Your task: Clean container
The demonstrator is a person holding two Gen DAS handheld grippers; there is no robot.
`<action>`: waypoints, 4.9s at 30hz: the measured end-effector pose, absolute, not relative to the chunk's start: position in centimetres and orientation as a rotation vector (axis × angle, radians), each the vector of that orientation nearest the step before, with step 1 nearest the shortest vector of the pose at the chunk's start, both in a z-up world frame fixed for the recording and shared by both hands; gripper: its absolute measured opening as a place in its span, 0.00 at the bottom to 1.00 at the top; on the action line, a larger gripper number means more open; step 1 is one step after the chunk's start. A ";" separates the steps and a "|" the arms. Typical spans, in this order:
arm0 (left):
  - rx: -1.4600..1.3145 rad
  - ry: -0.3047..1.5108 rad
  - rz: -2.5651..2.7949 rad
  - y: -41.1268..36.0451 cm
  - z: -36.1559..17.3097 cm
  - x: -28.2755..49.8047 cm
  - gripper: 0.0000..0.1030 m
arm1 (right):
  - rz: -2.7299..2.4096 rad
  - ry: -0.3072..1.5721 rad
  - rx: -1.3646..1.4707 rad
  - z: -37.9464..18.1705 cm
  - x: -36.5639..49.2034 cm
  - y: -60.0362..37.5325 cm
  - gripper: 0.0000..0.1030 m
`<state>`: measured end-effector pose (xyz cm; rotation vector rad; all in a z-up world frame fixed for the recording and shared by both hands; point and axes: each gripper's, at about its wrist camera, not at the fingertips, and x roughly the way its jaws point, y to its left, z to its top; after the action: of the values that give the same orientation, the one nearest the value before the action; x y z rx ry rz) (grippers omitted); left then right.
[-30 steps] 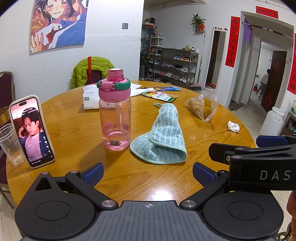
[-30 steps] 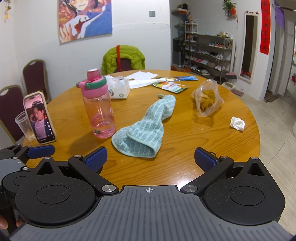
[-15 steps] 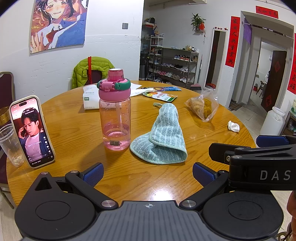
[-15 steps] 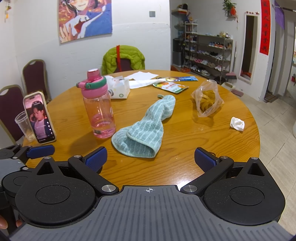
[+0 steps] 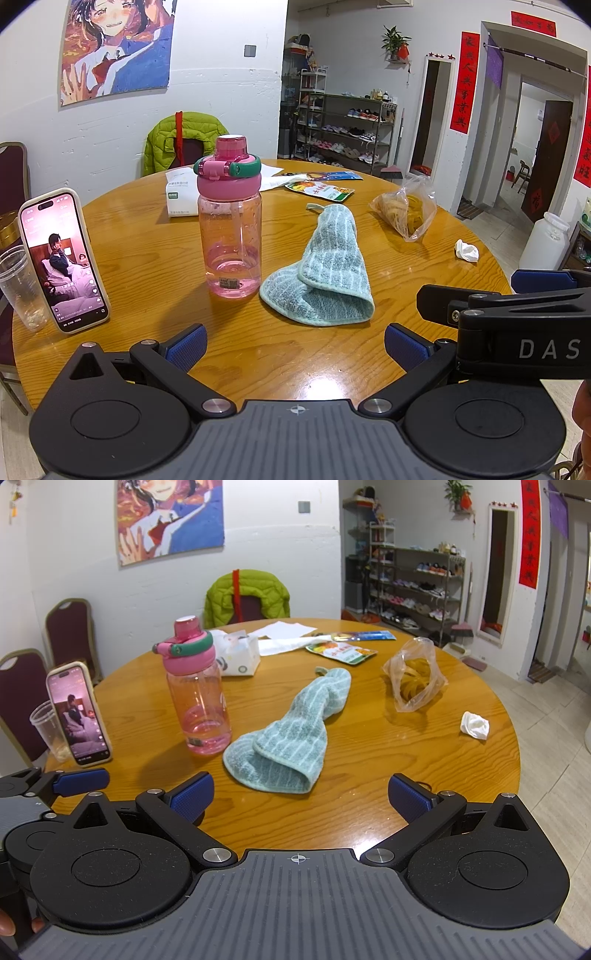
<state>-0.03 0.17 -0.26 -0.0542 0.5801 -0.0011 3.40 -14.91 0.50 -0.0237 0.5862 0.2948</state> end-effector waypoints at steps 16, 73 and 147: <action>-0.065 0.633 0.011 0.8 -2.0 1.1 0.99 | 0.308 0.640 -0.007 -1.4 4.6 -14.4 1.00; -0.020 0.640 0.054 6.4 -6.5 14.8 0.99 | 0.333 0.609 0.347 -10.2 25.1 -12.7 1.00; -0.001 0.343 -0.192 9.5 -6.8 18.8 0.69 | 0.807 0.793 1.075 -14.9 32.6 -13.2 0.26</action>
<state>18.82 9.52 -6.84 -0.0005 0.3432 -0.1915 32.59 -13.21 -14.92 1.0750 0.7927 0.8068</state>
